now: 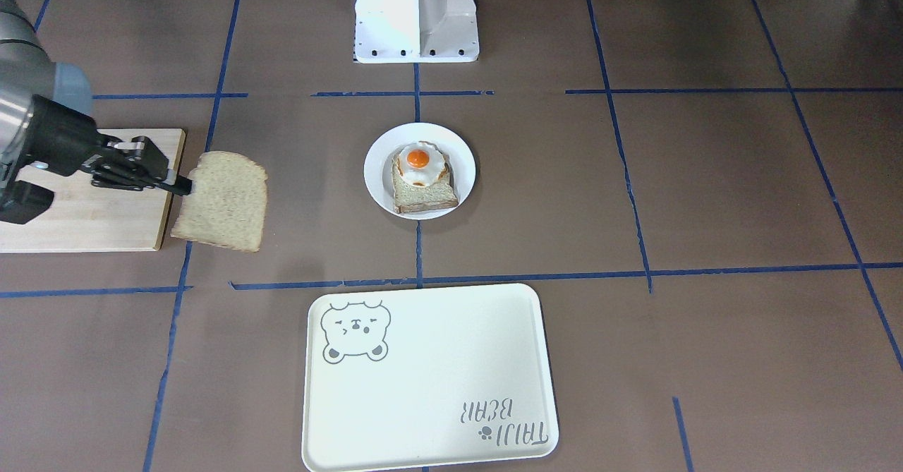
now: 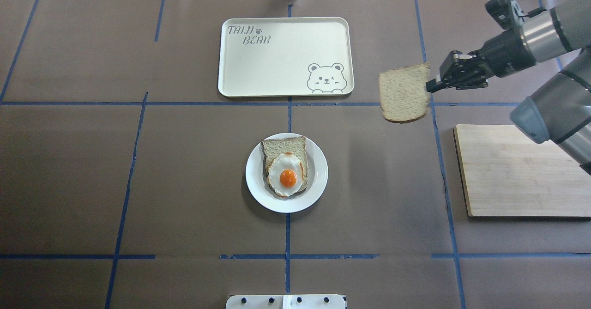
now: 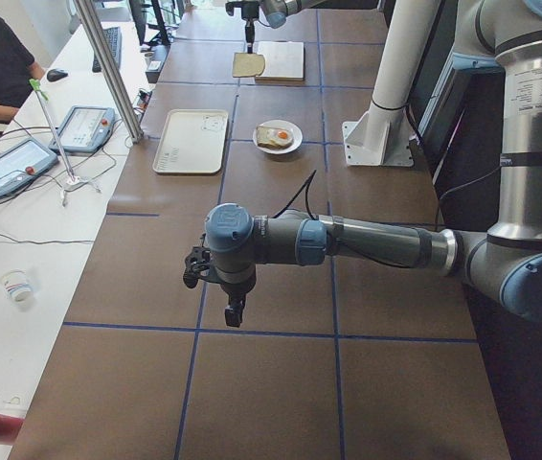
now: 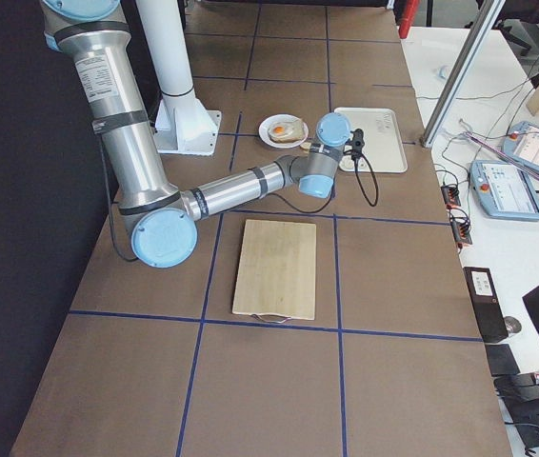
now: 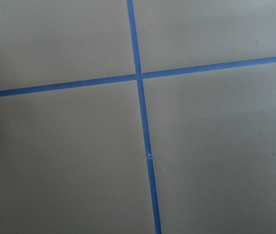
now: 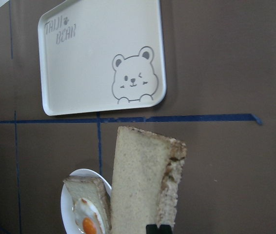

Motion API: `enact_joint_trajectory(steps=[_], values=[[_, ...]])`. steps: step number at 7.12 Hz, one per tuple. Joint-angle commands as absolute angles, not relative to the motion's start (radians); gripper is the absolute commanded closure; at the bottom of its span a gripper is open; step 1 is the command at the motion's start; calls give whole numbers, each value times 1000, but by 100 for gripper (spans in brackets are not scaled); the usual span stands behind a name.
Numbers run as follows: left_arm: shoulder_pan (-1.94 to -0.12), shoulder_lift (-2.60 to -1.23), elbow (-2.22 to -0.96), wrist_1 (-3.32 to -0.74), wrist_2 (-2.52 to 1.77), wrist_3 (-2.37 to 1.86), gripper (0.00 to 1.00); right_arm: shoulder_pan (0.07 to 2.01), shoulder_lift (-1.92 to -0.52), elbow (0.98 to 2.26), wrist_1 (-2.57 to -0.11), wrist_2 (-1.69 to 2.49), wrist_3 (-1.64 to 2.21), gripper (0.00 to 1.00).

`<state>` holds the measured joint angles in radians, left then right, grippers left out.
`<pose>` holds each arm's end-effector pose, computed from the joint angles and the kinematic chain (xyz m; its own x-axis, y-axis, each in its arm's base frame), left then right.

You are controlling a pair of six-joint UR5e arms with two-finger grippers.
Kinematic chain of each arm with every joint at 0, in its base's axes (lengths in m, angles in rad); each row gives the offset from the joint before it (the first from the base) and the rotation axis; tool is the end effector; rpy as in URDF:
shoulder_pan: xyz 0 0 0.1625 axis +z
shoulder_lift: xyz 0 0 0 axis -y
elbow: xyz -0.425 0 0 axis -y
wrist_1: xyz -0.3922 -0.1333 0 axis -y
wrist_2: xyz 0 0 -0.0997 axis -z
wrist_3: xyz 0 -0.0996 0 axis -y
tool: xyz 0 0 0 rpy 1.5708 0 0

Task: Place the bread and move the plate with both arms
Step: 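Lift the bread slice with the right gripper and carry it over the plate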

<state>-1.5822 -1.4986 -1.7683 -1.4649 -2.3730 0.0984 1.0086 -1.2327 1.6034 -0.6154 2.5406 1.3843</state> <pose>-0.0669 -0.4588 0.6047 0.6930 0.1042 -0.7134 -0.0570 0.9943 0.0899 -0.2687 -0.5225 0.3383 0.1365 0.0200 0.9904 -0.0270 0.9995 -0.0165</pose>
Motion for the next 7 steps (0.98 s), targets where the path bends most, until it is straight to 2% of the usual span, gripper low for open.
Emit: enact_joint_trajectory(steps=[1,4,7], values=[[-1580,-1500,-1755,-1470,-2373,84,0,800,-1174,1685,-614,2273,1494,100],[-1580,-1503,-1750,-1473,-2373,84,0,565,-1144,1726,-611,1970,1491,100],[-1580,-1503,-1749,-1470,-2372,84,0,476,-1129,1656,-617,1882,1454,100]])
